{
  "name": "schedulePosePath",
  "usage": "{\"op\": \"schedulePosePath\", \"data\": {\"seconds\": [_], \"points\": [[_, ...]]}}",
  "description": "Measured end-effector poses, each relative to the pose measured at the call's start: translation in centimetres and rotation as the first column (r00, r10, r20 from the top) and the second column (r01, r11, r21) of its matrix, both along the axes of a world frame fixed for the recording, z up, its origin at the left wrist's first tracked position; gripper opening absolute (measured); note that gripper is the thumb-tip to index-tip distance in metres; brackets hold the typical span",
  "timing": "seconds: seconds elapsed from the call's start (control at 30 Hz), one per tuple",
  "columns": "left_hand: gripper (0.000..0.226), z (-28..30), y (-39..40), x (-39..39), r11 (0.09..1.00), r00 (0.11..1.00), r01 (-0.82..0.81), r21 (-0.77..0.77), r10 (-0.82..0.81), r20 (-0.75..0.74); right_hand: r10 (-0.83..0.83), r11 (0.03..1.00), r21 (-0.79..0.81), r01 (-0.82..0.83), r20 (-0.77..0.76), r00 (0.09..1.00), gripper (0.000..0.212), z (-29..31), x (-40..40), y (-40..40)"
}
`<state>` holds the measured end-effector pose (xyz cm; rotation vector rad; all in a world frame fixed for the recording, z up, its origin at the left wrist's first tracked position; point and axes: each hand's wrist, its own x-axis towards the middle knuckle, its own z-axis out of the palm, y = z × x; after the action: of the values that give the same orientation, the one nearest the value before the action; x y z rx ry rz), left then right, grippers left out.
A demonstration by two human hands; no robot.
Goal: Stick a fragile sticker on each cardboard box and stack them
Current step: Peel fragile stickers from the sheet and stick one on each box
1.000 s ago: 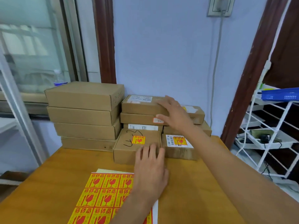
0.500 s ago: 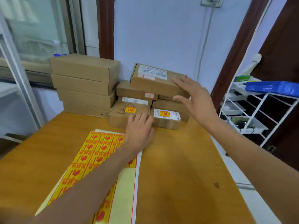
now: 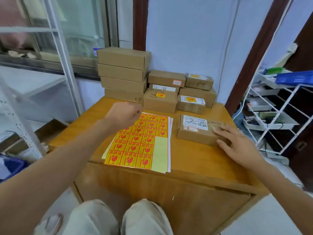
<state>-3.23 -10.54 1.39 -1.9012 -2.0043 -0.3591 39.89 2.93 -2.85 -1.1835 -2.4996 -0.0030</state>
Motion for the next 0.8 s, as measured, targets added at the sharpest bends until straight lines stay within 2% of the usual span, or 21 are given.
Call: {"op": "schedulePosePath", "data": {"seconds": [0.07, 0.13, 0.23, 0.3, 0.37, 0.47, 0.57, 0.67, 0.8], "points": [[0.013, -0.6, -2.3, 0.0, 0.999, 0.998, 0.038, 0.028, -0.039, 0.040, -0.046, 0.997, 0.051, 0.052, -0.105, 0.993, 0.029, 1.3, -2.7, -1.0], [0.014, -1.4, -3.5, 1.2, 0.997, 0.989, 0.063, 0.054, -0.070, 0.131, -0.021, 0.990, 0.129, 0.048, -0.204, 0.979, 0.019, 2.2, -6.9, -2.9], [0.032, -2.9, -3.6, 3.6, 0.995, 0.955, 0.083, -0.060, -0.062, 0.291, 0.212, 0.961, 0.203, -0.185, -0.117, 0.970, 0.013, 2.2, -14.2, -6.1], [0.051, -4.2, -3.1, 4.5, 0.983, 0.973, 0.097, -0.159, -0.060, 0.223, 0.300, 0.938, 0.187, -0.291, -0.025, 0.954, 0.016, 1.5, -17.7, -7.0], [0.062, -5.5, -2.8, 4.6, 0.978, 0.986, 0.061, -0.201, -0.028, 0.163, 0.270, 0.961, 0.079, -0.266, -0.049, 0.962, 0.029, 0.7, -19.7, -6.8], [0.064, -6.5, -2.8, 4.3, 0.981, 0.977, 0.021, -0.191, 0.020, 0.213, 0.232, 0.965, -0.101, -0.242, -0.107, 0.967, 0.036, -1.1, -20.6, -6.1], [0.065, -6.8, -2.6, 4.2, 0.984, 0.969, 0.033, -0.176, 0.011, 0.245, 0.261, 0.949, -0.161, -0.270, -0.077, 0.962, 0.038, -2.5, -20.3, -5.8], [0.061, -6.6, -2.5, 4.1, 0.989, 0.962, 0.022, -0.145, 0.018, 0.271, 0.237, 0.961, -0.105, -0.255, -0.156, 0.959, 0.029, -2.7, -20.2, -5.8], [0.062, -6.7, -2.6, 4.2, 0.994, 0.968, 0.015, -0.108, 0.012, 0.249, 0.240, 0.971, 0.035, -0.237, -0.117, 0.964, 0.025, -2.8, -20.1, -6.1]]}}
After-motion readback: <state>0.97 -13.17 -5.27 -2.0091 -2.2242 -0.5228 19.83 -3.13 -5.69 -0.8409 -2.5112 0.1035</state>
